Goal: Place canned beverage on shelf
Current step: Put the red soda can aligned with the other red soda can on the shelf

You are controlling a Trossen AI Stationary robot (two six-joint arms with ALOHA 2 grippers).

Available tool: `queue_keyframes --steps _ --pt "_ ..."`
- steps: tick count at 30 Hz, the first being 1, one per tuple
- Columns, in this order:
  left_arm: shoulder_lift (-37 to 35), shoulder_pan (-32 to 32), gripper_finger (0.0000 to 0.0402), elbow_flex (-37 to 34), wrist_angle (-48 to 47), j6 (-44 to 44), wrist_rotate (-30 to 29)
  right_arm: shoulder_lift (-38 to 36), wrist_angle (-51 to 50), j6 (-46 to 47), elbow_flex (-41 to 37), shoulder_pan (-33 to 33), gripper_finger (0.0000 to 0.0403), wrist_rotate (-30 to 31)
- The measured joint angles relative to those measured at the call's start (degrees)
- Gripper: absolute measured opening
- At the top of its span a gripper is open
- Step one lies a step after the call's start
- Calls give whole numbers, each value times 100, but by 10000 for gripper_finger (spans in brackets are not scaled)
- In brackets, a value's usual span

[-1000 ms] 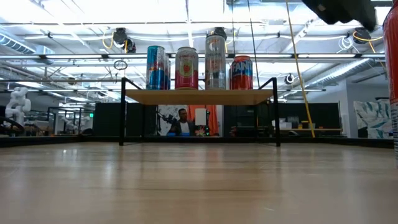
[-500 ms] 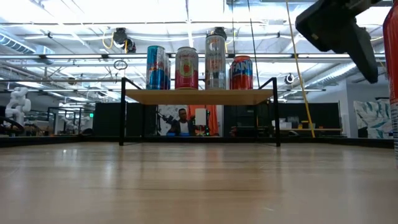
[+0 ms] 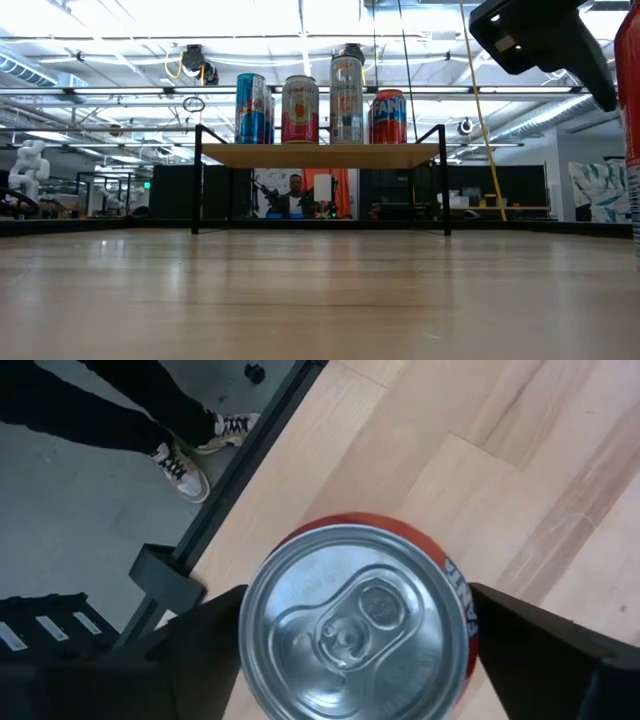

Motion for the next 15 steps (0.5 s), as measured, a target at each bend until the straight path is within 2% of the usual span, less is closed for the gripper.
queue_keyframes --steps 7,15 --pt "0 0 400 0 -2 0 -39 -7 2 -4 0 0 302 -15" --pt "0 0 400 0 -91 54 -42 -7 2 -103 0 0 291 -10"
